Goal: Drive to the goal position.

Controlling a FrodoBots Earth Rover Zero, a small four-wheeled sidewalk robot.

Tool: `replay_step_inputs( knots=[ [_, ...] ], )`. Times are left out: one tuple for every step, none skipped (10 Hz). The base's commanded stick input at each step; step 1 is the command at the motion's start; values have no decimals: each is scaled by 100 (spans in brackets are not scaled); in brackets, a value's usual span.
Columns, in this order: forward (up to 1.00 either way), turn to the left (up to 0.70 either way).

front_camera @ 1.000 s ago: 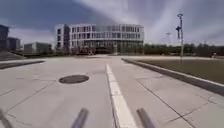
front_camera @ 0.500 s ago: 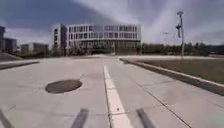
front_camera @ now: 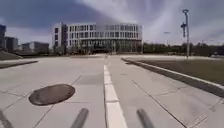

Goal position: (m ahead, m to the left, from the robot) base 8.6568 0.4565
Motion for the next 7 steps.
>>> replay_step_inputs(
  knots=[
    [100, -34],
    [100, -39],
    [100, -24],
    [100, -12],
    [100, 0],
    [100, 0],
    [100, 0]
  ],
)
